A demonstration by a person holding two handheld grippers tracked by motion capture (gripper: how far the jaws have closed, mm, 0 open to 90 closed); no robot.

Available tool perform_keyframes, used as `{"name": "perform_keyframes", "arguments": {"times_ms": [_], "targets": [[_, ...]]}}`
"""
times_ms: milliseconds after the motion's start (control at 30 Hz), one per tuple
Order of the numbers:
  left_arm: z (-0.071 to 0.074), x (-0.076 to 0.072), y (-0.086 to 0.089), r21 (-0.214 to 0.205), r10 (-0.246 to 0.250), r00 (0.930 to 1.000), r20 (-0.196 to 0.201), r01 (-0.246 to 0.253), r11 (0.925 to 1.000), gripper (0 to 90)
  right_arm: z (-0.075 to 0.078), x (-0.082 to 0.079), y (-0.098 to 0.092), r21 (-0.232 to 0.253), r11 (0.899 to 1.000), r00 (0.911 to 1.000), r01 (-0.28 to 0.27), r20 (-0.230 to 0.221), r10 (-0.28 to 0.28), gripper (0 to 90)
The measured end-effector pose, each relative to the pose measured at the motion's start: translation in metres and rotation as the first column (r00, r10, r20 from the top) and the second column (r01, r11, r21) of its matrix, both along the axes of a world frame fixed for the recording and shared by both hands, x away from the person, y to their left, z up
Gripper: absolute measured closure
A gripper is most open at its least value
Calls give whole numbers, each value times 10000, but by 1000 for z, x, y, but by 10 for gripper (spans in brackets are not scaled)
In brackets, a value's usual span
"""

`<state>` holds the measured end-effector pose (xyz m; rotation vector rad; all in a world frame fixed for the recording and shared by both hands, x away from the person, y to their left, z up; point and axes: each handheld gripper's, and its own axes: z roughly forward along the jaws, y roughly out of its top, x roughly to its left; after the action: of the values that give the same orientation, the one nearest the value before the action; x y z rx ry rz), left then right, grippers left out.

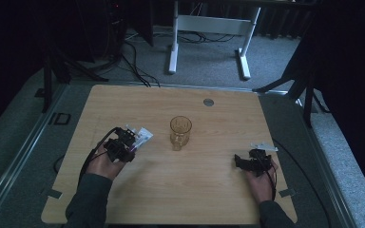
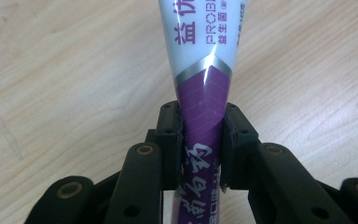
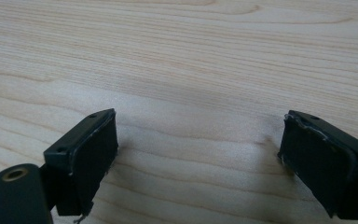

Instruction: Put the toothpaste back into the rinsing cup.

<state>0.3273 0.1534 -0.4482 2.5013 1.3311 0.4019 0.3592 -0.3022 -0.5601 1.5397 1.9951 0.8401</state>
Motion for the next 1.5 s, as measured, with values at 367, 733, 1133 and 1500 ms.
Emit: {"name": "perform_keyframes", "arguments": {"times_ms": [367, 733, 1133, 1500], "targets": [[9, 0, -4, -290, -185, 9976, 672, 205, 9994, 723, 0, 0, 0, 7, 10000, 10000, 7, -2, -7, 111], [13, 5, -5, -681, 72, 9919, 1272, 15, 9977, 723, 0, 0, 0, 6, 10000, 10000, 6, -1, -6, 111], [20, 10, -5, -1106, 357, 9841, 1738, -166, 9937, 723, 0, 0, 0, 5, 10000, 10000, 4, 1, -4, 111], [27, 15, -6, -1320, 451, 9774, 2065, -178, 9911, 722, 0, 0, 0, 7, 10000, 10000, 10, -2, -10, 111]]}}
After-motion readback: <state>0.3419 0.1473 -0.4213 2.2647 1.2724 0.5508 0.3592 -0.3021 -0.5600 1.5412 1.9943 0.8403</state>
